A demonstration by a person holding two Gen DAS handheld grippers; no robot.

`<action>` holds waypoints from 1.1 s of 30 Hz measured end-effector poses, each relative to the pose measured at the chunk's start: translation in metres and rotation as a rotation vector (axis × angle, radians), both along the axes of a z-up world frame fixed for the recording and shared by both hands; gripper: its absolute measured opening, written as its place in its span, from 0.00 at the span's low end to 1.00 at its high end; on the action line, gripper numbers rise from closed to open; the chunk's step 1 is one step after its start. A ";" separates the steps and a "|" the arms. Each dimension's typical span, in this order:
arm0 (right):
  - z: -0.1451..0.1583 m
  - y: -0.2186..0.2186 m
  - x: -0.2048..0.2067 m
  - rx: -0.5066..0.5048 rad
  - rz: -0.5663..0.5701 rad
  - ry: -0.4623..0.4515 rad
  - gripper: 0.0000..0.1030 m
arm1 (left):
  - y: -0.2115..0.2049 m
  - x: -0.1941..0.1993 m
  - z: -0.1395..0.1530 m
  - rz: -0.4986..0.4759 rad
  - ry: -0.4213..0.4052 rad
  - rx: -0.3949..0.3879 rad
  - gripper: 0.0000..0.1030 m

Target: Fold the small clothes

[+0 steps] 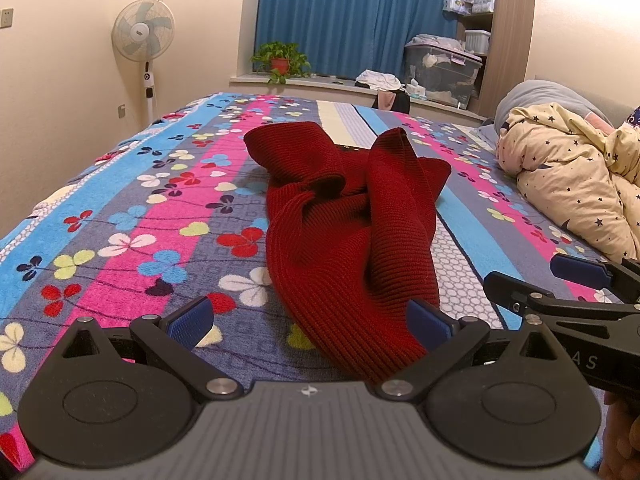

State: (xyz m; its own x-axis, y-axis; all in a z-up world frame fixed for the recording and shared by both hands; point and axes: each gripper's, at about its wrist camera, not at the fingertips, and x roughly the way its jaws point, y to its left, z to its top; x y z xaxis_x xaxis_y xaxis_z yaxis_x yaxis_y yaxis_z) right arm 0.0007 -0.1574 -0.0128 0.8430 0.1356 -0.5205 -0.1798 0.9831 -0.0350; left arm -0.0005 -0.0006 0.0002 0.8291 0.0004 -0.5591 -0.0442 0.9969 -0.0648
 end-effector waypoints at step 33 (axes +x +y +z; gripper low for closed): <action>-0.013 -0.049 0.184 0.096 -0.086 0.019 0.70 | 0.068 0.156 -0.083 -0.178 0.441 -0.401 0.88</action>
